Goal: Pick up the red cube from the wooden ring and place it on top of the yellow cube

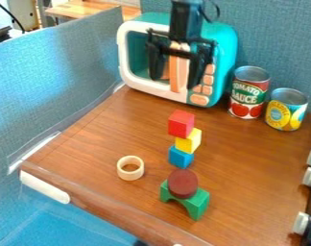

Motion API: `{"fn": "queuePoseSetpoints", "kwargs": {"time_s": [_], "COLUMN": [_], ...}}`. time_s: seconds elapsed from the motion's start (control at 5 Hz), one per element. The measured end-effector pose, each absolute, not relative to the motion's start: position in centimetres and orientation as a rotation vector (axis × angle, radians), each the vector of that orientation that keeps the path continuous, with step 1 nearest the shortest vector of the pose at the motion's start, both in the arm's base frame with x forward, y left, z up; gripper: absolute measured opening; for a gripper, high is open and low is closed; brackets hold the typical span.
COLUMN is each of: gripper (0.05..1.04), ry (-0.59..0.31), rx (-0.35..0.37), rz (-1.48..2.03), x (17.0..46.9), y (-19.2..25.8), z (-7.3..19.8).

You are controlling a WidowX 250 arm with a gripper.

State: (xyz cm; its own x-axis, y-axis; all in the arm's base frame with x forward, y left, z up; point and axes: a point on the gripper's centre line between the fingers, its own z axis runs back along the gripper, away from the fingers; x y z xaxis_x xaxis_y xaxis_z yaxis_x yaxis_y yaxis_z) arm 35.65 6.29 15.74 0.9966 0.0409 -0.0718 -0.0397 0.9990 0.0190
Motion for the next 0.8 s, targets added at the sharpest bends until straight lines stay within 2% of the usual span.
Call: {"fn": "queuePoseSetpoints", "kwargs": {"time_s": [0.2,0.4,0.6,0.8], "gripper": [1.001,1.001,1.001,1.001], "ry": [0.068,0.037,-0.017,-0.015], "rx": [0.024,0.071,0.116,0.122], "rz": [0.043,0.0,-0.042,-0.061], "x": [34.2,31.9,30.3,29.7], "y": [7.2,7.5,7.6,7.6], "z": [16.5,16.5,15.9,15.0]}}
